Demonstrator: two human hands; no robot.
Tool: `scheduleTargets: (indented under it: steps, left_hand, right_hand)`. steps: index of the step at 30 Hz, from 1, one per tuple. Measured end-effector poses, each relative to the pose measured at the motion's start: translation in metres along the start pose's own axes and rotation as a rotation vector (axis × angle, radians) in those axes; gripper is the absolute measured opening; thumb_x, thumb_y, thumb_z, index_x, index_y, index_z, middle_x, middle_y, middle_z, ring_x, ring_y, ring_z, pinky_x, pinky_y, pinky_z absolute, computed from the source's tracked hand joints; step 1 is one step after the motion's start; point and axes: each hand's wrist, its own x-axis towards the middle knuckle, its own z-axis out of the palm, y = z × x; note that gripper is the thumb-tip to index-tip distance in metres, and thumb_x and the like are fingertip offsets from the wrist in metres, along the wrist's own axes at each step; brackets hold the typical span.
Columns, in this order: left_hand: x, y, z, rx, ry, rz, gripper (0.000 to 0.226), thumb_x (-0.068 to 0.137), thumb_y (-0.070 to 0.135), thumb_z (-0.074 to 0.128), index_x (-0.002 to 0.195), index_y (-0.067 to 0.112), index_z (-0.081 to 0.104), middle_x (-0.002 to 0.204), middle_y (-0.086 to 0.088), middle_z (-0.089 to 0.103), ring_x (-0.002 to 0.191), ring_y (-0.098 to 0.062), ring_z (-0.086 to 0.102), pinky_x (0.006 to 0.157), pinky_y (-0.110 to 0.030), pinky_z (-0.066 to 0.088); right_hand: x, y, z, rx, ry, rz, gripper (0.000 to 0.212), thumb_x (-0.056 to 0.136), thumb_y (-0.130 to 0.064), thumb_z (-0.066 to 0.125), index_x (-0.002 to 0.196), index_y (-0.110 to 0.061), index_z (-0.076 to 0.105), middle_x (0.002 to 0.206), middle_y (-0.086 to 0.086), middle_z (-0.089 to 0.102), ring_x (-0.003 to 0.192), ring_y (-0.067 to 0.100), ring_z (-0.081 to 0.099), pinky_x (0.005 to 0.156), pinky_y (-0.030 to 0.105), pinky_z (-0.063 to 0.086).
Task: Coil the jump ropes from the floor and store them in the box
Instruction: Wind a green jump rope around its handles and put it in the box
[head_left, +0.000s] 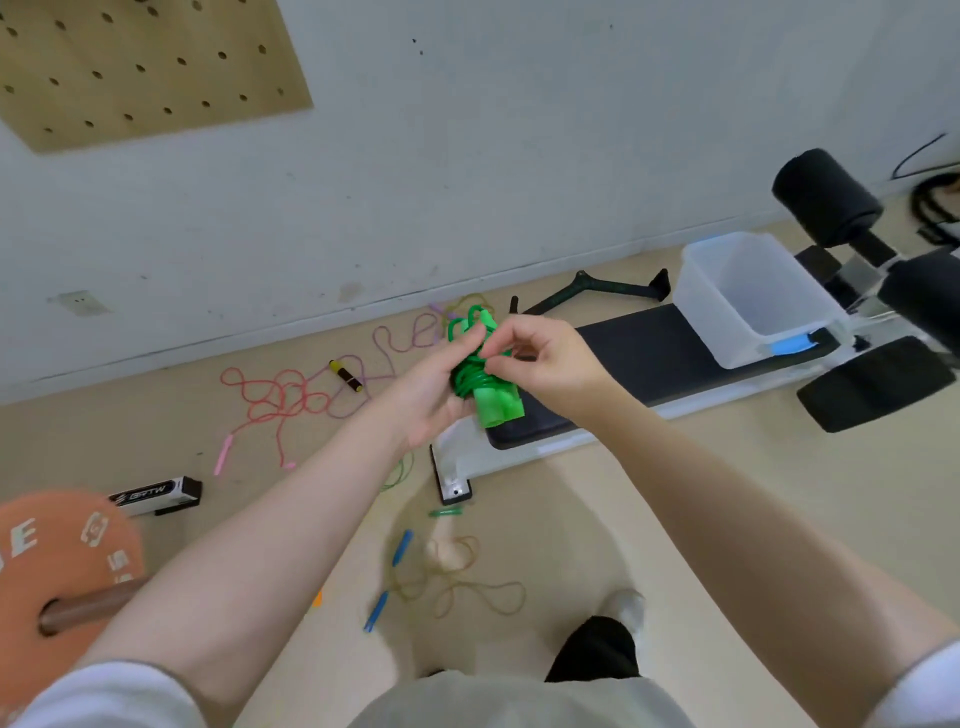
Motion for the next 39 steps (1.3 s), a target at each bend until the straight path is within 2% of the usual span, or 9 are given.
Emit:
scheduleTargets:
  steps: [4,7,13,16,19,26,31,35,39]
  left_hand:
    - [0.052,-0.018,0.049,-0.054,0.084,-0.019,0.021,0.095,0.030,0.046,0.106,0.017,0.059,0.098,-0.005,0.067,0.080,-0.014,0.068,0.064,-0.028,0.057]
    - [0.093,-0.031,0.085,-0.103,0.192,-0.068,0.028,0.093,0.038,0.051,0.110,0.016,0.059,0.095,-0.002,0.067,0.077,-0.011,0.068,0.061,-0.026,0.056]
    - [0.160,-0.049,0.158,-0.143,0.353,-0.168,0.022,0.090,0.034,0.059,0.102,0.016,0.063,0.095,-0.005,0.067,0.082,-0.017,0.065,0.066,-0.035,0.054]
    - [0.187,-0.048,0.189,-0.209,0.391,-0.212,0.025,0.090,0.033,0.056,0.105,0.014,0.062,0.096,-0.009,0.065,0.083,-0.021,0.064,0.064,-0.036,0.053]
    - [0.219,-0.042,0.211,-0.230,0.412,-0.234,0.030,0.091,0.033,0.054,0.110,0.010,0.061,0.103,-0.012,0.065,0.086,-0.024,0.064,0.063,-0.037,0.054]
    - [0.314,-0.019,0.248,-0.131,0.359,-0.287,0.019,0.095,0.028,0.050,0.092,0.012,0.059,0.095,-0.013,0.061,0.083,-0.025,0.062,0.084,-0.042,0.052]
    - [0.391,0.003,0.277,0.110,0.217,-0.379,0.021,0.091,0.036,0.050,0.086,0.019,0.060,0.088,-0.006,0.063,0.083,-0.024,0.062,0.086,-0.036,0.050]
    - [0.460,0.016,0.284,0.271,0.124,-0.374,0.036,0.091,0.050,0.043,0.108,0.025,0.064,0.110,-0.003,0.067,0.103,-0.020,0.062,0.092,-0.034,0.044]
    - [0.521,0.007,0.286,0.286,0.085,-0.422,0.041,0.096,0.046,0.035,0.127,0.024,0.050,0.121,-0.005,0.063,0.117,-0.019,0.052,0.097,-0.033,0.038]
  right_hand:
    - [-0.010,0.042,-0.060,-0.467,-0.052,-0.177,0.016,0.077,-0.006,0.061,0.088,-0.006,0.073,0.092,0.003,0.068,0.089,0.024,0.055,0.083,0.007,0.035]
    - [-0.012,0.064,-0.111,-0.635,-0.123,-0.219,0.029,0.077,-0.014,0.058,0.103,-0.006,0.071,0.106,0.006,0.067,0.095,0.031,0.057,0.081,0.030,0.045]
    - [-0.013,0.110,-0.195,-0.860,-0.224,-0.126,0.042,0.082,-0.016,0.062,0.121,-0.001,0.059,0.125,0.012,0.059,0.119,0.035,0.051,0.101,0.046,0.042]
    - [-0.013,0.128,-0.221,-0.792,-0.216,-0.061,0.053,0.090,-0.019,0.057,0.138,-0.005,0.040,0.144,0.010,0.042,0.138,0.025,0.031,0.113,0.029,0.022]
    - [-0.003,0.145,-0.243,-0.624,-0.147,0.015,0.063,0.090,-0.022,0.057,0.145,-0.012,0.028,0.146,0.005,0.039,0.137,0.020,0.032,0.110,0.030,0.030]
    - [0.062,0.200,-0.312,-0.600,-0.117,0.194,0.069,0.086,-0.032,0.062,0.145,-0.017,0.029,0.137,0.004,0.047,0.124,0.023,0.043,0.099,0.032,0.039]
    - [0.119,0.239,-0.378,-0.564,-0.055,0.379,0.062,0.077,-0.035,0.072,0.127,-0.007,0.049,0.126,0.005,0.048,0.107,0.023,0.053,0.088,0.031,0.042]
    - [0.159,0.273,-0.420,-0.595,0.058,0.514,0.054,0.080,-0.036,0.068,0.120,-0.004,0.050,0.130,0.003,0.039,0.100,0.022,0.055,0.082,0.027,0.043]
    - [0.183,0.316,-0.456,-0.344,0.180,0.707,0.041,0.081,-0.026,0.069,0.114,-0.008,0.051,0.101,0.001,0.055,0.091,0.017,0.054,0.073,0.024,0.037]
